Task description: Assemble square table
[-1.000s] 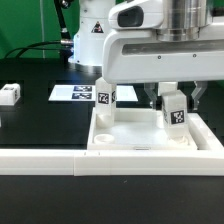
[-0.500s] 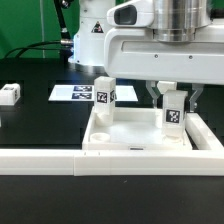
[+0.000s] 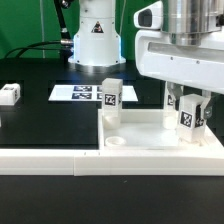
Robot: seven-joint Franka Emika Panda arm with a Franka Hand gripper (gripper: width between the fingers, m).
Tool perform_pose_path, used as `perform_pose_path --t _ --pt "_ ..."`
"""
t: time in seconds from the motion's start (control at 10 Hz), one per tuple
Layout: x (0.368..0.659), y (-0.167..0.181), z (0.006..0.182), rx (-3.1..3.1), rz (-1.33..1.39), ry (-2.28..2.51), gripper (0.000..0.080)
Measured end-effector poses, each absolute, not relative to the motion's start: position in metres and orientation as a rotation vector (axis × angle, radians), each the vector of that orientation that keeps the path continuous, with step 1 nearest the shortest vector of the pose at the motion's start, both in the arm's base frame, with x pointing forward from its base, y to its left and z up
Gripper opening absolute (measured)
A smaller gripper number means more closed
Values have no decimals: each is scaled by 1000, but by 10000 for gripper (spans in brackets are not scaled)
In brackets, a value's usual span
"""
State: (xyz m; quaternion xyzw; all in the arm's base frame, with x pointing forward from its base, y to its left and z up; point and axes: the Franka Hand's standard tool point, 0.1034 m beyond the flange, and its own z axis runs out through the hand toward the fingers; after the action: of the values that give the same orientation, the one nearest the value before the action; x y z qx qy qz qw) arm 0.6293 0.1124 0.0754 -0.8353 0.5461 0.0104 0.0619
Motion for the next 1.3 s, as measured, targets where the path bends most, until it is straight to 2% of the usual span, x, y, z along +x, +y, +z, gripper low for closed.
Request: perform_pose_path --t 0.2,0.4,0.5,0.6,0.7,0.8,1.1,1.3 --pt "630 107 75 -2340 26 1835 293" --pt "630 108 74 -2353 25 1821 293" --pt "630 107 74 -2417 14 1741 470" --pt "630 110 74 -2575 -24 1553 604" --pt "629 121 75 -2737 -66 1333 604" --pt "628 128 75 -2870 -89 1055 640" --pt "629 122 74 -2953 -98 823 647" --pt "636 117 77 -3068 -180 349 649"
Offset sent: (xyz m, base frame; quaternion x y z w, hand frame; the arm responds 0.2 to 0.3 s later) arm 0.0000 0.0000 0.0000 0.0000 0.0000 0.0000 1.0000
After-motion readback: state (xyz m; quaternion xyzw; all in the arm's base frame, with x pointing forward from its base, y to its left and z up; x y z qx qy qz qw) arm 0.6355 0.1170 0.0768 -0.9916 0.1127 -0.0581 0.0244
